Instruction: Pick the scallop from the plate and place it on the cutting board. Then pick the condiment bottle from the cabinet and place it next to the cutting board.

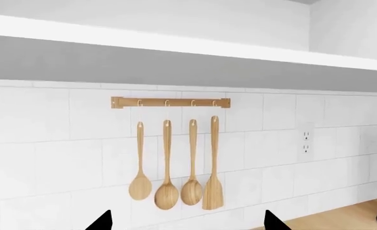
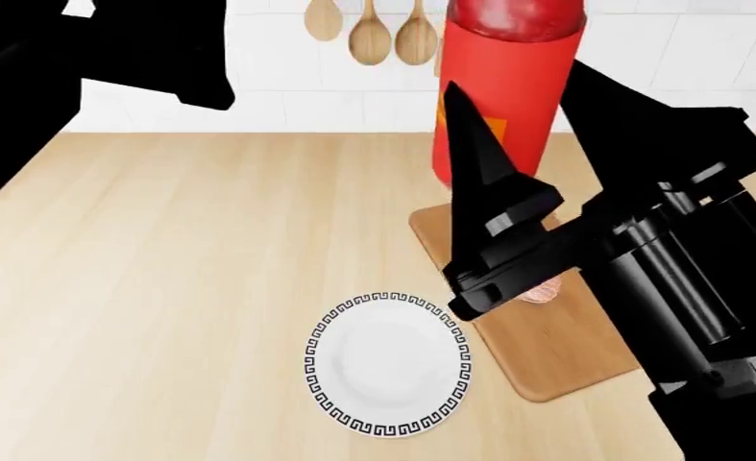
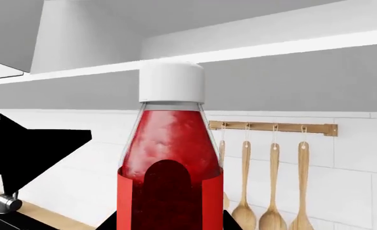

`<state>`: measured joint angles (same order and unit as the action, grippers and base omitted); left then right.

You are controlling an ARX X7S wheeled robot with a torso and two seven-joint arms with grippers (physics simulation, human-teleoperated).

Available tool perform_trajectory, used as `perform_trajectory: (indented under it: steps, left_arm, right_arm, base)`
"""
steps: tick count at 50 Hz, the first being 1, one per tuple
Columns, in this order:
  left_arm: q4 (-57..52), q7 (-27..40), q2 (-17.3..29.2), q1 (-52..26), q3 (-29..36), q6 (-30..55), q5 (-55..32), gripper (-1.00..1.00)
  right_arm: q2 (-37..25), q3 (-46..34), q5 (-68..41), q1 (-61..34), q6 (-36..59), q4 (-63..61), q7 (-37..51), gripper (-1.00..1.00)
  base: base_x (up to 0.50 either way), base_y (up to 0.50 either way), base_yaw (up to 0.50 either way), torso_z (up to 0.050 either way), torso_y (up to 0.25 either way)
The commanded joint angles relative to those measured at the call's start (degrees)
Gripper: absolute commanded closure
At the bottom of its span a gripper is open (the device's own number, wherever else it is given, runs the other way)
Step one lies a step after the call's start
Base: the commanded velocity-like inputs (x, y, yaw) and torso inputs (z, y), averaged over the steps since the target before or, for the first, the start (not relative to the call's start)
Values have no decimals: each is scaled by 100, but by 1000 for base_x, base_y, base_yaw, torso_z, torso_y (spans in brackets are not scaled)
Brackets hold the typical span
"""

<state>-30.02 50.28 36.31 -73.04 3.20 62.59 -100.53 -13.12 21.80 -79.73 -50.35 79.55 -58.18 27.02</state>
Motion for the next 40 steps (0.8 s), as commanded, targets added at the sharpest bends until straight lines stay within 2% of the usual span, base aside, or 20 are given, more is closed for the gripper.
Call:
perform_trajectory:
  steps: [1,10,18,20,24,33,40]
  left_arm:
    - [-65,4,28,100,-4,-67,-1,-100]
    - [-74,-110,6,209,19,-101,142,-100]
    - [-79,-141,4,255,38,-124,165,-100]
    - [-103,-166,15,349,19,-139,194,-100]
    - [-116,-187,11,402,31,-149,226,-100]
    - [-125,-195,16,427,69,-157,243,-100]
    - [-118,-214,-7,454,110,-169,292,-100]
  right_arm:
    - [-210,-807,2254,883,-1090,-64,-1340,100]
    - [-393,-1622,3752,2013,-2417,252,-2004,100]
    - [-685,-2150,4532,2603,-3032,301,-2244,100]
    - [-1136,-2076,4499,3197,-3047,-174,-2009,100]
    - [-2640,-2685,3650,3601,-4208,-178,-574,100]
    - [-4916,-4127,2697,3305,-6089,-179,1260,100]
    - [-6093,-5505,2817,2912,-7449,-179,2084,100]
  base:
    - [0,0,0,0,0]
    - [0,0,0,0,0]
    - [0,0,0,0,0]
    - [0,0,0,0,0]
    - [0,0,0,0,3]
    - [0,0,0,0,0]
    - [0,0,0,0,0]
